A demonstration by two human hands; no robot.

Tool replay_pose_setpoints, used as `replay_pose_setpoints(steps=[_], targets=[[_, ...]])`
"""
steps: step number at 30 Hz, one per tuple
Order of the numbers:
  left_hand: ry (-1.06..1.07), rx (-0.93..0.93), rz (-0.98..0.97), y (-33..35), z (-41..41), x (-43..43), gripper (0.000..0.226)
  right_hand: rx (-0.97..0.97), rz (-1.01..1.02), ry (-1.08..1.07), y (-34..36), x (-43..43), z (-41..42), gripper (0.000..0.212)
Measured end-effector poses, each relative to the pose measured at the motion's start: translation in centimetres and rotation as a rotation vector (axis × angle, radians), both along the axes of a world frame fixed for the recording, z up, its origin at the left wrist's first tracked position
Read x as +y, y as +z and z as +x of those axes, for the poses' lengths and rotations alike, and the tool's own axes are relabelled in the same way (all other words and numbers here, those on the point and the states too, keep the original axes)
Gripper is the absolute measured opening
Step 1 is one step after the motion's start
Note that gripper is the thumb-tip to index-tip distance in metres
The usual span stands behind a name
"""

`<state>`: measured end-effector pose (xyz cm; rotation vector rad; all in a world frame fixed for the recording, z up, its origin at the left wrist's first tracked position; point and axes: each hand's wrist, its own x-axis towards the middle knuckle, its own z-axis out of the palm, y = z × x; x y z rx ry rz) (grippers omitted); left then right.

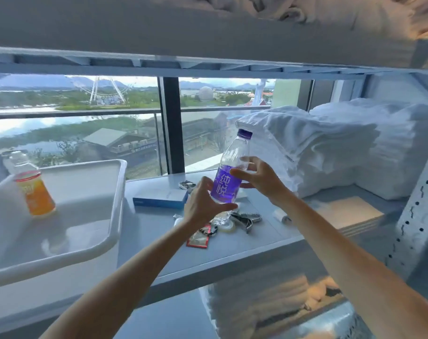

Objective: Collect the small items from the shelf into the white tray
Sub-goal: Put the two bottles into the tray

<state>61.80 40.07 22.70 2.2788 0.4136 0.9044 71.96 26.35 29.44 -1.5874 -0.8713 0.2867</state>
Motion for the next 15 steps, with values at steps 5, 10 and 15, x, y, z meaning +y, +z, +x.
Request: replay_pose_setpoints(steps=[5,10,15], targets=[[-0.055,0.072,-0.093,1.0,-7.8,2.1,0.069,-0.024,-0.026,0.121,1.2,2.2,-7.0,0.057],[-0.029,0.046,-0.169,3.6,-15.2,5.7,0.053,-0.076,-0.028,0.273,4.2,6.9,-13.0,0.043],[0.135,-0.003,-0.135,5.5,-21.7,11.4,0.055,-0.163,-0.043,0.340,6.0,14.3,-18.5,0.054]])
